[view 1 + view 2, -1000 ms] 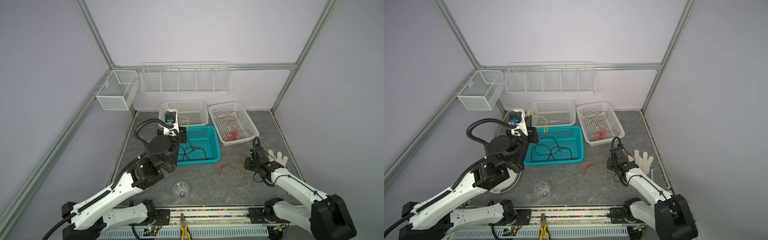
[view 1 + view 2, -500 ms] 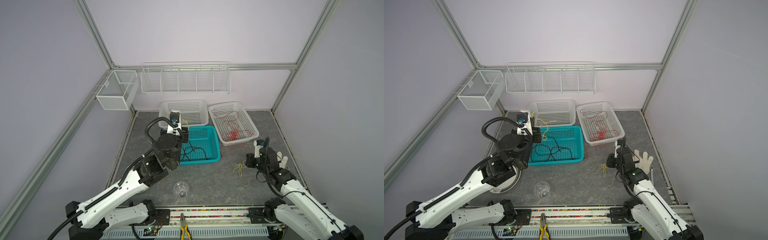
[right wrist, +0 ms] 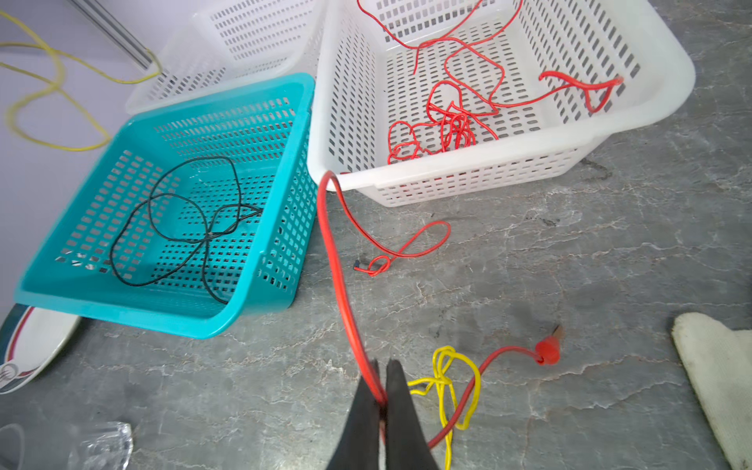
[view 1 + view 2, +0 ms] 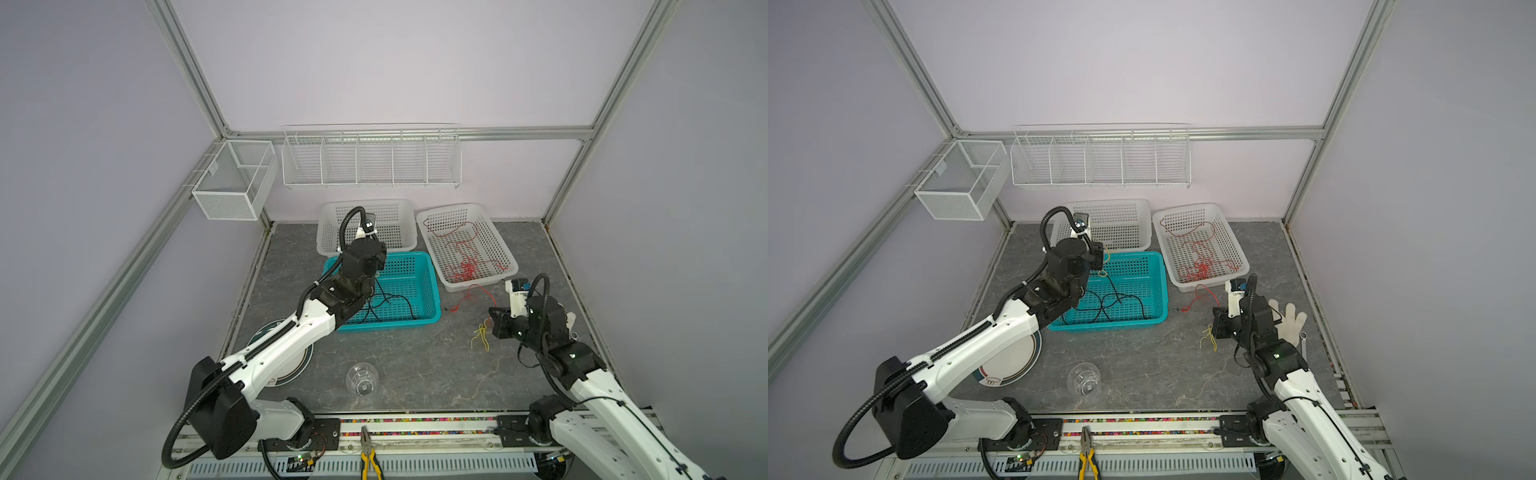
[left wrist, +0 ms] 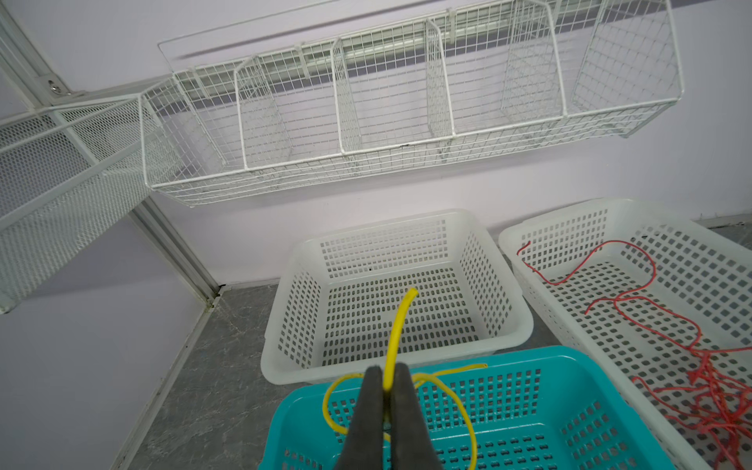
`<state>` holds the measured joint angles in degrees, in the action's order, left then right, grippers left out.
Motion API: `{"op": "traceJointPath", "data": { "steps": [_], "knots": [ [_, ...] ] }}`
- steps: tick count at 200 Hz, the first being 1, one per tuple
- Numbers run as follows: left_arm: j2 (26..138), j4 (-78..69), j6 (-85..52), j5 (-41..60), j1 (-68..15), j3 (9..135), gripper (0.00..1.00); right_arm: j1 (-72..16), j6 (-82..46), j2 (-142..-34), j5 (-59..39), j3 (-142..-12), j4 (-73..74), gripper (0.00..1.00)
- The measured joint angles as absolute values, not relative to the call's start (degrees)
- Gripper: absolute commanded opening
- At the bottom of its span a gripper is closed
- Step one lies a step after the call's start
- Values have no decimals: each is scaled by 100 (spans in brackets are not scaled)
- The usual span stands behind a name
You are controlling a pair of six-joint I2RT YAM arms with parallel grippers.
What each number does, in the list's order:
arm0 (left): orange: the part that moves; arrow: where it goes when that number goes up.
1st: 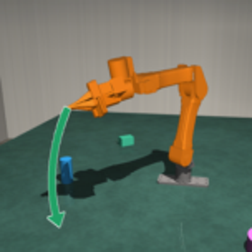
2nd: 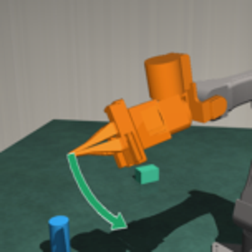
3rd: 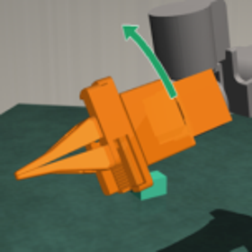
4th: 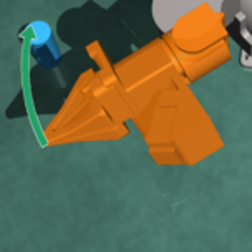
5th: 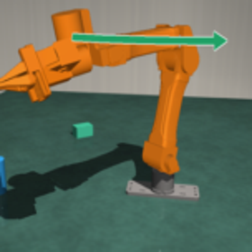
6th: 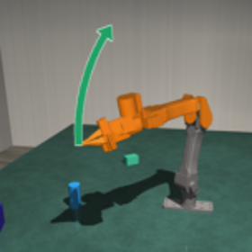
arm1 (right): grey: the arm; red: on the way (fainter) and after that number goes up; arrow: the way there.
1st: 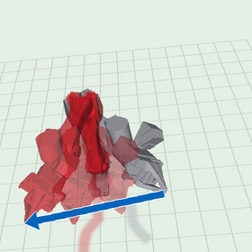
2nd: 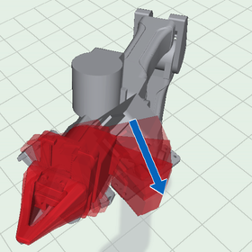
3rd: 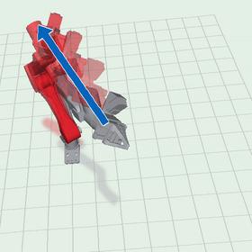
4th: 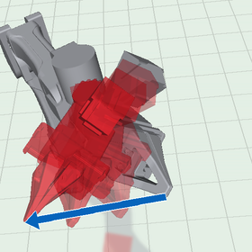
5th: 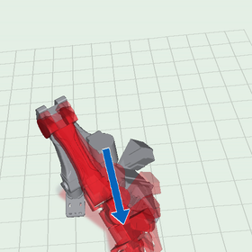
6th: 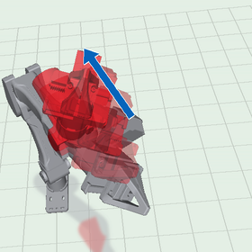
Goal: Untangle the cables
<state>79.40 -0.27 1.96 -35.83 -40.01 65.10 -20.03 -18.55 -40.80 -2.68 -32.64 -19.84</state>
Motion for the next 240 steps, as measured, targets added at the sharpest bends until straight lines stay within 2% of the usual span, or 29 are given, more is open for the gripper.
{"op": "traceJointPath", "data": {
  "steps": [66, 120, 211, 225, 240],
  "knots": [
    [9498, -462, 198, -3000, -3299, 7642, 0, -2010, -1597, -3730, -558, -3662, -2235, 6],
    [10344, -624, 224, -2814, -3225, 8689, 0, -2032, -1535, -3583, -913, -3671, -2252, 6],
    [11544, -305, 207, -2862, -3225, 9054, 0, -2034, -1584, -3428, -1168, -3872, -2130, 6],
    [11555, -183, 193, -2858, -3225, 9054, 14, -2034, -1586, -3430, -1168, -3957, -2093, 6],
    [11552, -152, 172, -2829, -3225, 9063, 25, -2034, -1584, -3430, -1168, -4060, -2069, 6]
  ]
}}
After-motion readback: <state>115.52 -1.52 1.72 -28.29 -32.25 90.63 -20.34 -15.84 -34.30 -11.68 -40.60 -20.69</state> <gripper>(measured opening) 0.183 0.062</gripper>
